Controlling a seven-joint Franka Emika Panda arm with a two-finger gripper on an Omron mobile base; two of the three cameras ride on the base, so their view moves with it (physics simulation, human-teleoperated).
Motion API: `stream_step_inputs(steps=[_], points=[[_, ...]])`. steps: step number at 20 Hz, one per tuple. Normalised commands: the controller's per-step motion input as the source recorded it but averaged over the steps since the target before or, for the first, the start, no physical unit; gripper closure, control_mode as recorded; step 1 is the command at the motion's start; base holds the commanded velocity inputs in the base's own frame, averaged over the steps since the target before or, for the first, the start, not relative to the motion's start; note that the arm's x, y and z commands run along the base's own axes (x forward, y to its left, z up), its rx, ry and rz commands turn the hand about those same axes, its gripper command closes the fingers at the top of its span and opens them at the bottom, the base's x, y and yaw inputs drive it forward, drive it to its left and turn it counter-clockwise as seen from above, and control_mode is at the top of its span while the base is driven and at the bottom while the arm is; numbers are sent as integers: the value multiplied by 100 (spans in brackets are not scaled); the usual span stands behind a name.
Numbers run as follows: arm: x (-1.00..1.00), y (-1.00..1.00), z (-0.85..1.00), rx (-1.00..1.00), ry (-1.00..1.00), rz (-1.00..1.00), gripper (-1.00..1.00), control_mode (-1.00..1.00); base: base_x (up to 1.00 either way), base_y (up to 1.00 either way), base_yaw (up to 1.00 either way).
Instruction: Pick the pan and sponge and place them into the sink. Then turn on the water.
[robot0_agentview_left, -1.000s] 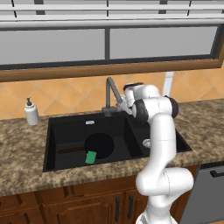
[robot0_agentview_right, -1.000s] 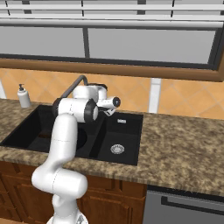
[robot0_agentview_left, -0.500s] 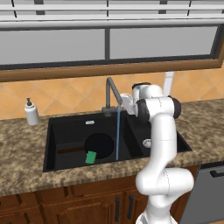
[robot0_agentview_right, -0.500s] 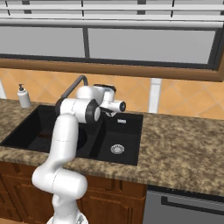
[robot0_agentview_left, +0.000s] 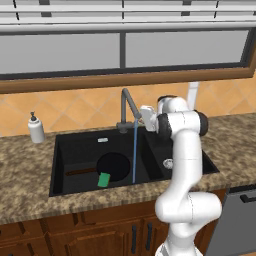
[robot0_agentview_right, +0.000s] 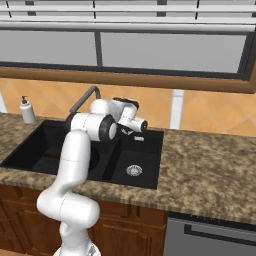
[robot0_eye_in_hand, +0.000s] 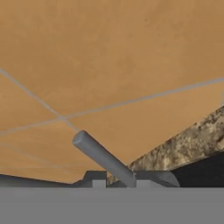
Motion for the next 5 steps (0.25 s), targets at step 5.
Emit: stream_step_inputs(steps=[5], points=[[0, 0, -10, 2, 0, 0, 100, -100, 0, 0, 0]])
